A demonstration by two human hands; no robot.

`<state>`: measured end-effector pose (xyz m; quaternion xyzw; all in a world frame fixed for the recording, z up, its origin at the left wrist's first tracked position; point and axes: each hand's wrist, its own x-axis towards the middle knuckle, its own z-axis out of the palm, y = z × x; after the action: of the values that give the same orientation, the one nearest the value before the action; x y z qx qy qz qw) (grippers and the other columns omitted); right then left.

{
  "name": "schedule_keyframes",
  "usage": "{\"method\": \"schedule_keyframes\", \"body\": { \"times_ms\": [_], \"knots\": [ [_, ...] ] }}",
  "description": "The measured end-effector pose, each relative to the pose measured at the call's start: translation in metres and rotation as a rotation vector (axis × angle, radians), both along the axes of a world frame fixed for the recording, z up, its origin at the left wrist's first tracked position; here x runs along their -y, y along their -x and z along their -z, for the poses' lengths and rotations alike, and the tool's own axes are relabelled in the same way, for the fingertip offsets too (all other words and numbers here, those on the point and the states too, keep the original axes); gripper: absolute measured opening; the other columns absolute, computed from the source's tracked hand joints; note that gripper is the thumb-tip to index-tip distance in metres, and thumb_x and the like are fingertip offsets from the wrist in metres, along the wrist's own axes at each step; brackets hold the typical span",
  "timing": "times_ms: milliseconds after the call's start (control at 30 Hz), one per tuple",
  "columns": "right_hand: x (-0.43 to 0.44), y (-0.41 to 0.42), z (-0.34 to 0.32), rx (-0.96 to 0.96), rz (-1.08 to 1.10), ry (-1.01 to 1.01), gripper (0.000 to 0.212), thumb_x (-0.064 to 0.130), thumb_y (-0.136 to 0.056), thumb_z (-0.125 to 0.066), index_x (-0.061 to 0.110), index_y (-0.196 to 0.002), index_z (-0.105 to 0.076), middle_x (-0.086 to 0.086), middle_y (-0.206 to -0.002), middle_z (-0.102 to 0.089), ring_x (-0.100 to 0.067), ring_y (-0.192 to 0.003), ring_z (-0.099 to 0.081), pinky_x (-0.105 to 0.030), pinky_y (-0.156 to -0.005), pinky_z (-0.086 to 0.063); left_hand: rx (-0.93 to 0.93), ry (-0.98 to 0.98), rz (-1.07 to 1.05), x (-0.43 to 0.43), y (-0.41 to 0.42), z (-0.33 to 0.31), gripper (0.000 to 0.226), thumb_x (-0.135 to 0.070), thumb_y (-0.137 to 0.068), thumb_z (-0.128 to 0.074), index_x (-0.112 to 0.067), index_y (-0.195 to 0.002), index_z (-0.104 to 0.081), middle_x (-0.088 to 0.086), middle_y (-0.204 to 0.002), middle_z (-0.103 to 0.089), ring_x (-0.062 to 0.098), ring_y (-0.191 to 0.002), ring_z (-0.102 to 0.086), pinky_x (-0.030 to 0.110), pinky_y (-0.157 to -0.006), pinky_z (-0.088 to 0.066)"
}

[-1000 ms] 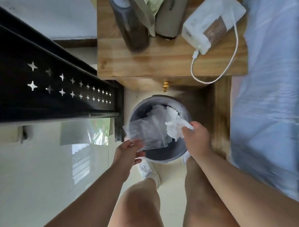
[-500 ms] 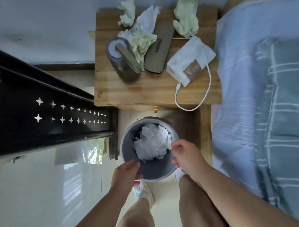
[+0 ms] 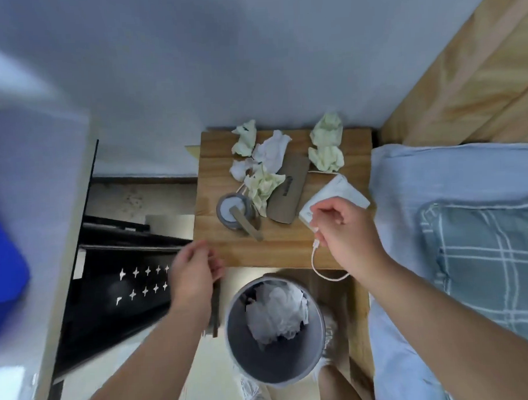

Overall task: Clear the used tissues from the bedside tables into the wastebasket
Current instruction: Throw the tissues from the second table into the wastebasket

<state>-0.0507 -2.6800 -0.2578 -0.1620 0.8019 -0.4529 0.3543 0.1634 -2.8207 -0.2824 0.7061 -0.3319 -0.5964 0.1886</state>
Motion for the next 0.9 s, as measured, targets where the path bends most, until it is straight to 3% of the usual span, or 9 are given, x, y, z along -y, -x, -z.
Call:
{"method": "schedule_keyframes", "body": {
  "times_ms": [133, 200, 300, 400, 533, 667, 733, 833, 900],
  "knots": [
    [0.043, 0.027, 0.010, -0.153, -0.111, -0.020, 0.015, 0.026, -0.094, -0.065, 0.039, -0.101, -0.070, 0.016, -0.090, -0.071, 0.000, -0.083, -0.067, -0.025, -0.071, -0.055, -0.043, 0.058, 0.059, 0.058, 0.024, -0.007, 0.017, -0.011, -0.104, -0.064, -0.022, -0.109, -0.075, 0.001, -0.094, -0.077, 0.011, -0.066, -0.068, 0.026, -0.059, -0.060],
    [0.060, 0.032, 0.017, -0.314, -0.271, -0.049, 0.022, 0.028, -0.095, -0.064, 0.032, -0.116, -0.070, 0.020, -0.101, -0.067, 0.004, -0.089, -0.063, -0.021, -0.078, -0.049, -0.011, 0.118, 0.195, 0.080, 0.039, -0.005, 0.018, -0.014, -0.103, -0.065, -0.026, -0.112, -0.075, 0.001, -0.105, -0.079, 0.015, -0.082, -0.074, 0.032, -0.071, -0.063],
    [0.081, 0.031, 0.027, -0.573, -0.467, -0.059, 0.035, 0.025, -0.094, -0.069, 0.022, -0.129, -0.068, 0.003, -0.120, -0.067, -0.015, -0.114, -0.059, -0.026, -0.092, -0.046, 0.090, 0.243, 0.461, 0.104, 0.062, 0.001, 0.019, -0.022, -0.098, -0.072, -0.034, -0.112, -0.076, -0.009, -0.112, -0.077, 0.016, -0.106, -0.074, 0.043, -0.097, -0.060],
    [0.096, 0.029, 0.036, -0.691, -0.589, -0.067, 0.047, 0.027, -0.092, -0.073, 0.021, -0.138, -0.064, -0.003, -0.140, -0.063, -0.028, -0.129, -0.052, -0.040, -0.103, -0.047, 0.181, 0.418, 0.784, 0.121, 0.082, 0.009, 0.028, -0.039, -0.091, -0.076, -0.043, -0.118, -0.072, -0.021, -0.114, -0.068, 0.004, -0.109, -0.066, 0.033, -0.094, -0.054],
    [0.108, 0.026, 0.048, -0.806, -0.746, -0.135, 0.062, 0.035, -0.089, -0.076, 0.022, -0.147, -0.057, -0.001, -0.150, -0.057, -0.032, -0.128, -0.051, -0.048, -0.103, -0.047, 0.299, 0.742, 1.190, 0.136, 0.109, 0.027, 0.050, -0.032, -0.093, -0.073, -0.036, -0.142, -0.063, -0.003, -0.144, -0.059, 0.017, -0.132, -0.055, 0.037, -0.102, -0.047],
    [0.110, 0.021, 0.060, -0.891, -0.823, -0.235, 0.070, 0.037, -0.079, -0.085, 0.022, -0.143, -0.060, -0.009, -0.150, -0.056, -0.036, -0.129, -0.052, -0.051, -0.101, -0.046, 0.334, 0.785, 1.354, 0.150, 0.128, 0.037, 0.069, -0.033, -0.095, -0.070, -0.041, -0.158, -0.043, 0.001, -0.167, -0.039, 0.022, -0.146, -0.046, 0.040, -0.108, -0.045],
    [0.111, 0.018, 0.064, -0.911, -0.815, -0.265, 0.073, 0.038, -0.075, -0.088, 0.022, -0.141, -0.061, -0.014, -0.147, -0.056, -0.038, -0.129, -0.053, -0.052, -0.101, -0.046, 0.358, 0.765, 1.417, 0.152, 0.136, 0.042, 0.064, -0.036, -0.101, -0.064, -0.046, -0.159, -0.040, -0.002, -0.172, -0.031, 0.022, -0.151, -0.040, 0.040, -0.111, -0.043],
    [0.114, 0.015, 0.070, -0.927, -0.782, -0.231, 0.072, 0.031, -0.072, -0.090, 0.020, -0.138, -0.063, -0.016, -0.135, -0.060, -0.038, -0.118, -0.058, -0.049, -0.093, -0.049, 0.476, 0.705, 1.467, 0.155, 0.145, 0.047, 0.043, -0.037, -0.105, -0.060, -0.037, -0.148, -0.059, 0.001, -0.163, -0.048, 0.027, -0.140, -0.053, 0.038, -0.104, -0.045],
    [0.117, 0.014, 0.071, -0.930, -0.755, -0.203, 0.056, 0.022, -0.076, -0.087, 0.017, -0.129, -0.068, -0.014, -0.123, -0.062, -0.035, -0.109, -0.059, -0.046, -0.087, -0.049, 0.524, 0.692, 1.394, 0.157, 0.147, 0.049, 0.031, -0.036, -0.103, -0.063, -0.027, -0.132, -0.071, 0.004, -0.137, -0.067, 0.029, -0.119, -0.064, 0.034, -0.088, -0.046]
  ]
}}
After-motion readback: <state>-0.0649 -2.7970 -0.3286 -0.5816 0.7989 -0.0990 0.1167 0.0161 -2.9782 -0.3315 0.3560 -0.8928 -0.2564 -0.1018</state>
